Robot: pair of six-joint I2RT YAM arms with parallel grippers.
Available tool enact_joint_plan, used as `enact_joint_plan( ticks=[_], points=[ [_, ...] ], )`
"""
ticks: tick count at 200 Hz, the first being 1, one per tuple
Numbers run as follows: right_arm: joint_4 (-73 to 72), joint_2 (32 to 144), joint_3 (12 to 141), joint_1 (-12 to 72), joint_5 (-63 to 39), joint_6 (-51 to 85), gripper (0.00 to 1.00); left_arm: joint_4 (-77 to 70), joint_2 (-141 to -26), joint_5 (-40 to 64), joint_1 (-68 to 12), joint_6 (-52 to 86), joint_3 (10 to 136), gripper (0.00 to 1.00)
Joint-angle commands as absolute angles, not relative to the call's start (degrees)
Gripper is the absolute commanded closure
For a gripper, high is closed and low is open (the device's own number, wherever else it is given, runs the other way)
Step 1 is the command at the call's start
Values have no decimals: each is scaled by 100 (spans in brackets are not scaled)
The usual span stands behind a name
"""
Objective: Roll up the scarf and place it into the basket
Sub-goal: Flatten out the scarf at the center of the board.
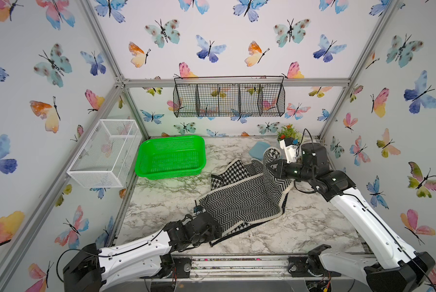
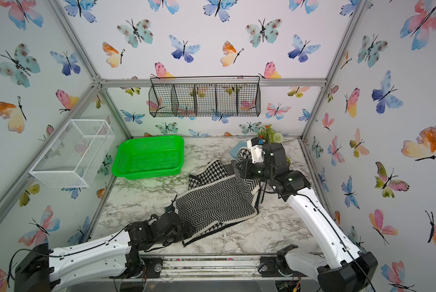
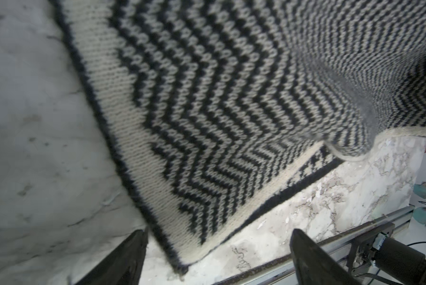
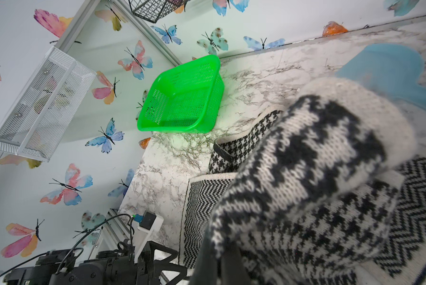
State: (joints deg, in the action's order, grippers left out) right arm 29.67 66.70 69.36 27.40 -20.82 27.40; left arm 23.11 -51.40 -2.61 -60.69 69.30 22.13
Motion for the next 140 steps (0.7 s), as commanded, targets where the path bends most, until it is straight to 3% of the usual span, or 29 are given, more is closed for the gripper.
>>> enact_joint_plan(
  ticks=[1, 49, 60, 75, 79, 110, 140],
  points=[
    [2701, 6773, 6967, 3056, -1684, 2855, 99, 2428, -4961, -277, -6047, 7051, 2071, 13],
    [2587, 7035, 7084, 3505, -1377, 2935, 99, 2171, -5107, -196, -6052, 7036, 1872, 26],
    [2573, 7072, 7084, 3566, -1329, 2936, 99, 2152, -5093, -241, -6056, 7044, 1822, 37],
    [2548, 7110, 7059, 3629, -1291, 2953, 99, 2118, -5028, -260, -6055, 7088, 1770, 70],
    [2528, 7118, 7049, 3642, -1286, 2961, 99, 2126, -5006, -280, -6053, 7105, 1760, 75],
    [2476, 7162, 7005, 3726, -1252, 2973, 99, 2300, -4895, -376, -6053, 7130, 1820, 77],
    [2459, 7165, 6992, 3753, -1192, 2971, 99, 2379, -4861, -420, -6055, 7137, 1832, 93]
  ],
)
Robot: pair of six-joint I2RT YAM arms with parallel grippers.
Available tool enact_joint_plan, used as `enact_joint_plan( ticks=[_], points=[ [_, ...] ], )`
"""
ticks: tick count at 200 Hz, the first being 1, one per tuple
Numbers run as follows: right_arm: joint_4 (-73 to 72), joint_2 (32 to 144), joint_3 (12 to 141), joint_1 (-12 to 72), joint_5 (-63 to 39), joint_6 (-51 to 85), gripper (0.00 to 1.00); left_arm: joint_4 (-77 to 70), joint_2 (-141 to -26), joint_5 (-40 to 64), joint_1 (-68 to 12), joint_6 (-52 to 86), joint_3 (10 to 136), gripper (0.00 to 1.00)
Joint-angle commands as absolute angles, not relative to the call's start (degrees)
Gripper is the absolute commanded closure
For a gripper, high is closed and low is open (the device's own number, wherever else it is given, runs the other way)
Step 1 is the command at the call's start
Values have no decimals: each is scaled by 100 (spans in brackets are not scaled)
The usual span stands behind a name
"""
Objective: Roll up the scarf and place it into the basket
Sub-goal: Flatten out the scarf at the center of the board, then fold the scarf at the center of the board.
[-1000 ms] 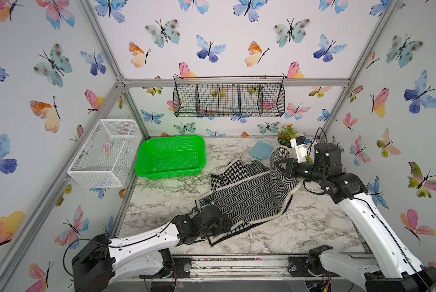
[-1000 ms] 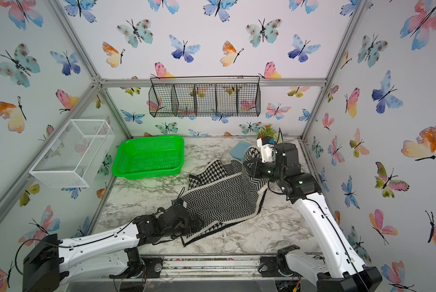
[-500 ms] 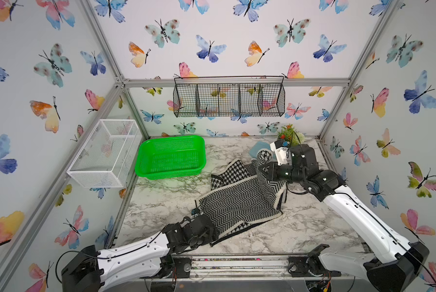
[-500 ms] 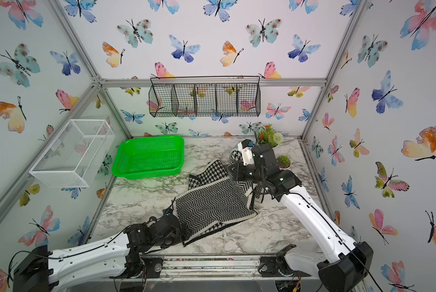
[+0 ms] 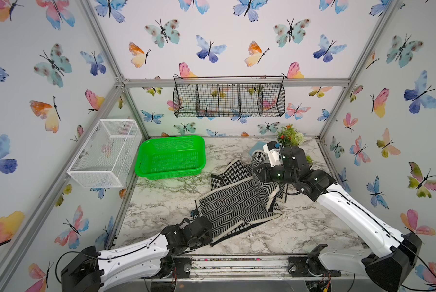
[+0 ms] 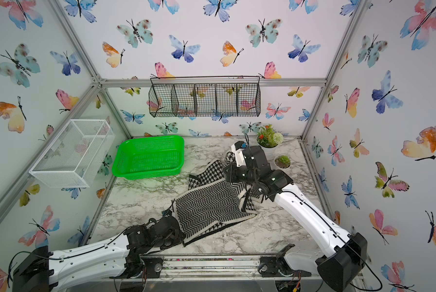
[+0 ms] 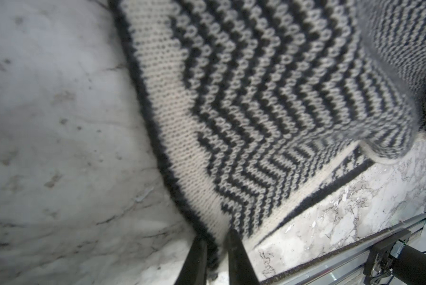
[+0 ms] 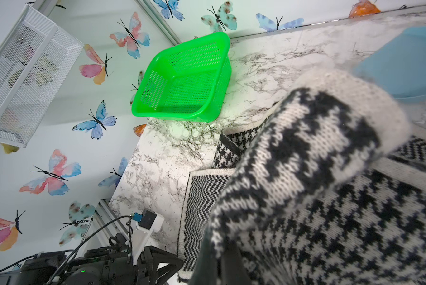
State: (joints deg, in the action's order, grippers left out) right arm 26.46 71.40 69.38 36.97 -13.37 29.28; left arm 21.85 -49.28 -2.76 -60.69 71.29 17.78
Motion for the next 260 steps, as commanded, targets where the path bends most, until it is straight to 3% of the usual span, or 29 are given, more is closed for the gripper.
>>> enact_joint_plan(
  ticks=[1, 15, 123, 159, 185, 217, 260],
  points=[
    [2455, 7160, 6990, 3753, -1189, 2971, 99, 2389, -4861, -421, -6051, 7137, 1839, 94],
    [2455, 7132, 6957, 3753, -1102, 2967, 99, 2571, -4843, -456, -6056, 7132, 1915, 100],
    [2598, 7458, 7158, 3753, -733, 2850, 99, 3467, -3455, -625, -6054, 7295, 1667, 100],
    [2618, 7642, 7356, 3894, -852, 2819, 99, 3306, -3630, -681, -6057, 7154, 1728, 76],
    [2742, 7828, 7658, 4224, -800, 2759, 99, 3821, -3722, -1105, -6046, 7114, 2123, 0],
    [3177, 8067, 8182, 4849, -502, 2726, 99, 4155, -3862, -1597, -5810, 6720, 2732, 2],
    [3556, 8327, 8207, 5729, -183, 2822, 99, 3839, -4241, -1003, -4659, 5704, 3099, 2]
  ],
)
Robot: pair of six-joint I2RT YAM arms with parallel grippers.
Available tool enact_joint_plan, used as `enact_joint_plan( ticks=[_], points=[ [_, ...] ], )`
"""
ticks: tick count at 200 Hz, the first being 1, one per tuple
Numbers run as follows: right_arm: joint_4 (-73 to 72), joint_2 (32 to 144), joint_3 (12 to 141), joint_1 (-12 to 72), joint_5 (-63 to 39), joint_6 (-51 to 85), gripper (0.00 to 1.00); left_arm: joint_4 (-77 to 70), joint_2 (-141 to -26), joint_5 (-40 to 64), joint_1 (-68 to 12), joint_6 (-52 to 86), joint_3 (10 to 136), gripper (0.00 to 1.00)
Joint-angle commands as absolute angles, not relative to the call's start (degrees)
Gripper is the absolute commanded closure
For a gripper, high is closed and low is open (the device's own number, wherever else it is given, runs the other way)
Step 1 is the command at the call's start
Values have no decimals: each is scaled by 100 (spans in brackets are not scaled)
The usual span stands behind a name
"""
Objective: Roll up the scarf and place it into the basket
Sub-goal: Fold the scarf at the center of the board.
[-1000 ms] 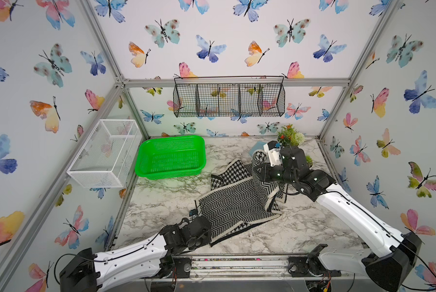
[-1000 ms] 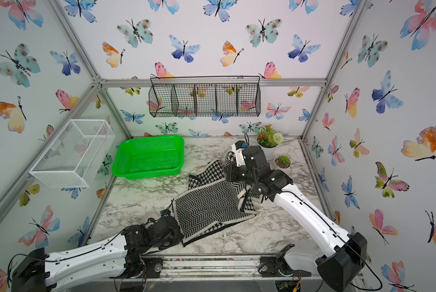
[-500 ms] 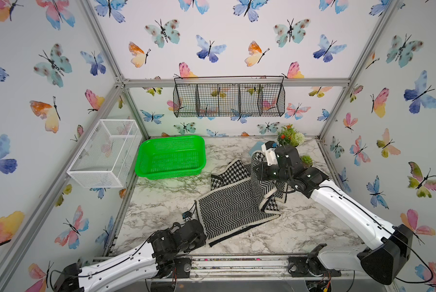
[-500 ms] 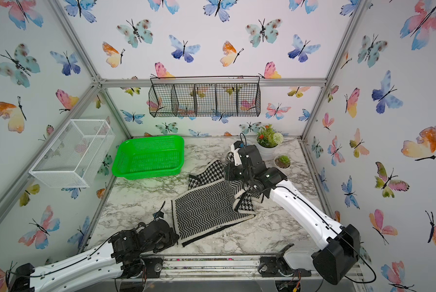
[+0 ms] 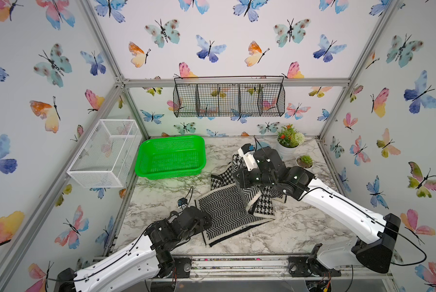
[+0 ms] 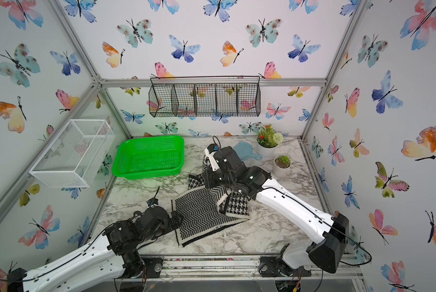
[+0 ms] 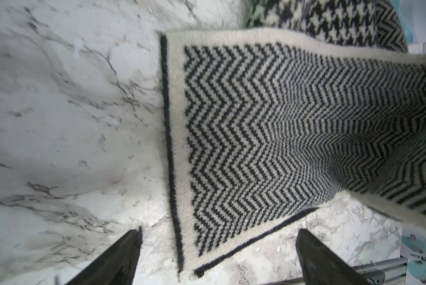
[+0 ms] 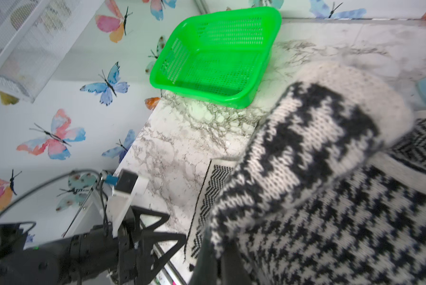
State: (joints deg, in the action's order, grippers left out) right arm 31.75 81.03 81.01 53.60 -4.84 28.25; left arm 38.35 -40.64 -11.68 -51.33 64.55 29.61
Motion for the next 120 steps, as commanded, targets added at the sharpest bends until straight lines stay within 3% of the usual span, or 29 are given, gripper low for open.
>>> enact_joint_plan(
  ticks=[1, 120],
  points=[
    [3562, 8343, 8208, 5747, -180, 2822, 99, 3831, -4247, -998, -4641, 5695, 3101, 2],
    [2644, 9437, 8063, 6545, -294, 3371, 99, 3784, -4333, -460, -3486, 4904, 3243, 2]
  ],
)
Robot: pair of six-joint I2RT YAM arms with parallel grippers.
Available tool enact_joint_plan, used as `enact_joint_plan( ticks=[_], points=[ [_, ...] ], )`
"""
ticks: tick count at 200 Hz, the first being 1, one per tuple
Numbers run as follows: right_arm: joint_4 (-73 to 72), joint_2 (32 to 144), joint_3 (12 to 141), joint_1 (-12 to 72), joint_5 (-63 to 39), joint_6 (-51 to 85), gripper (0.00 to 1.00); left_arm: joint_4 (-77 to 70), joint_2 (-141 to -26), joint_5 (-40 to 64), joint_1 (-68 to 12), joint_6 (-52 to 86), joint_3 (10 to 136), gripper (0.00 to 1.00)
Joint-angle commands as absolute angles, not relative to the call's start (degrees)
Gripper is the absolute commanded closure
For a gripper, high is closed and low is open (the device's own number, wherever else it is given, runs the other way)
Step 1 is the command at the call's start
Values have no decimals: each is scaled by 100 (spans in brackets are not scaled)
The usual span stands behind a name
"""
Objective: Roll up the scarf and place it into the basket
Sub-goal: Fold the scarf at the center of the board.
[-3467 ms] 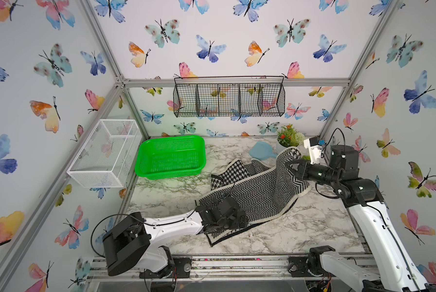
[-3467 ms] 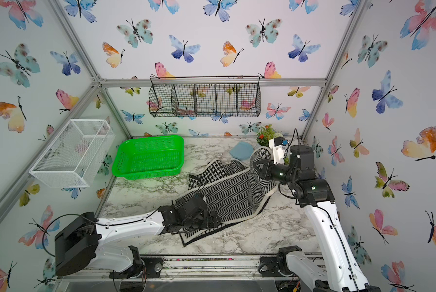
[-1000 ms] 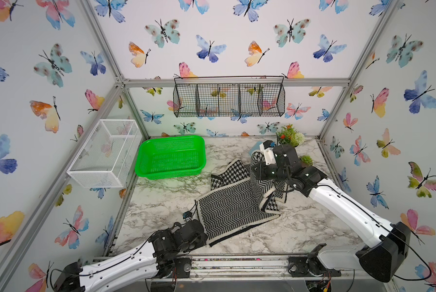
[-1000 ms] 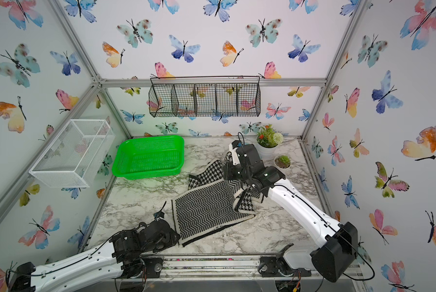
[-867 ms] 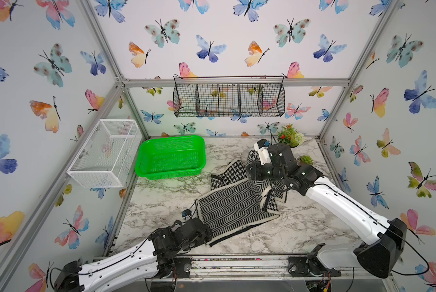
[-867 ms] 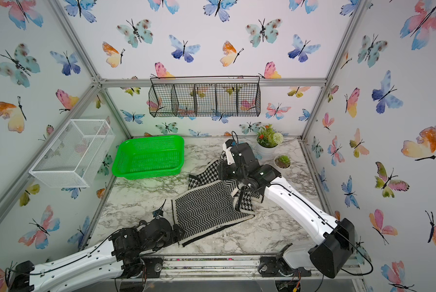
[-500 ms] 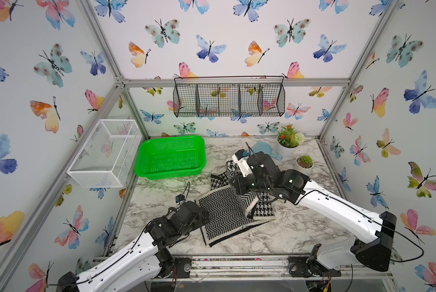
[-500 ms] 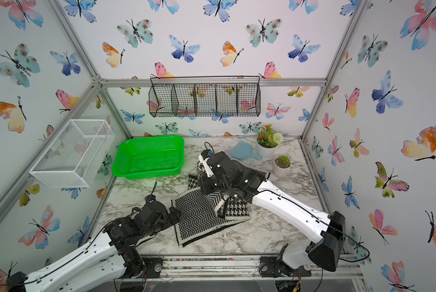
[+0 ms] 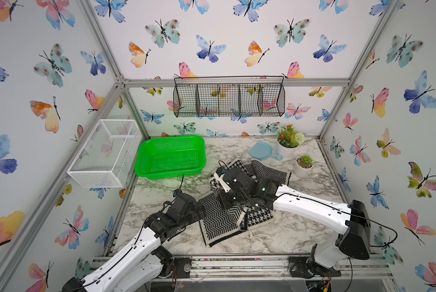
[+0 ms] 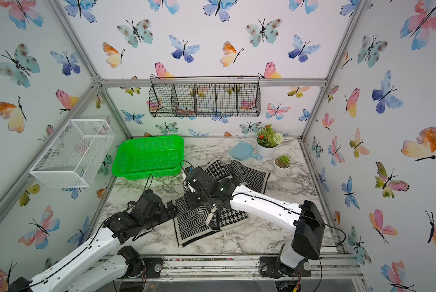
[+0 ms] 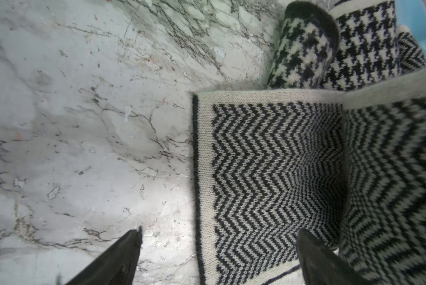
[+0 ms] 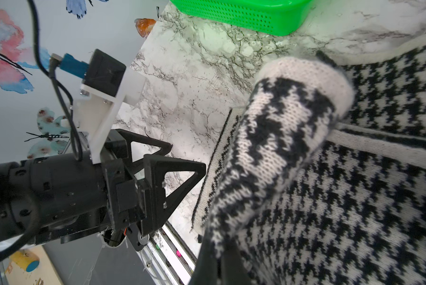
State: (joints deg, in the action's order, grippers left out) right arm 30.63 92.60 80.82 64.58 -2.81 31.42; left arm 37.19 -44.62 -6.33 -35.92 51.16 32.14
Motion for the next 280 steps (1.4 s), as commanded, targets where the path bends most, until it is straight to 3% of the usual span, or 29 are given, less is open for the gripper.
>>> enact_joint_plan(
  ticks=[1, 93, 107, 114, 142, 157, 202, 244, 280],
  points=[
    [2631, 9451, 8066, 6542, -297, 3377, 99, 3786, -4333, -459, -3483, 4904, 3248, 2],
    [1092, 10366, 7588, 6612, -1143, 4114, 96, 3861, -4165, -370, -3445, 4939, 3379, 2],
    [919, 10417, 7530, 6610, -1244, 4112, 83, 3932, -4103, -325, -3445, 4957, 3414, 2],
    [877, 10406, 7508, 6609, -1216, 4102, 66, 3954, -4056, -310, -3448, 4965, 3433, 2],
    [1150, 10129, 7506, 6608, -562, 3957, 16, 4015, -3963, -306, -3445, 4904, 3554, 2],
    [1427, 9821, 7478, 6595, 21, 3814, 1, 3880, -4003, -171, -3441, 4788, 3615, 2],
    [3043, 8782, 6928, 6093, 1624, 3696, 1, 3193, -4769, 715, -3454, 4693, 3861, 2],
    [2814, 7552, 5182, 4814, 1296, 3378, 4, 1657, -5395, 1439, -3562, 5087, 3281, 2],
    [2675, 7500, 4556, 4220, 1054, 3119, 9, 1156, -5740, 1462, -3577, 5203, 3019, 2]
  ],
)
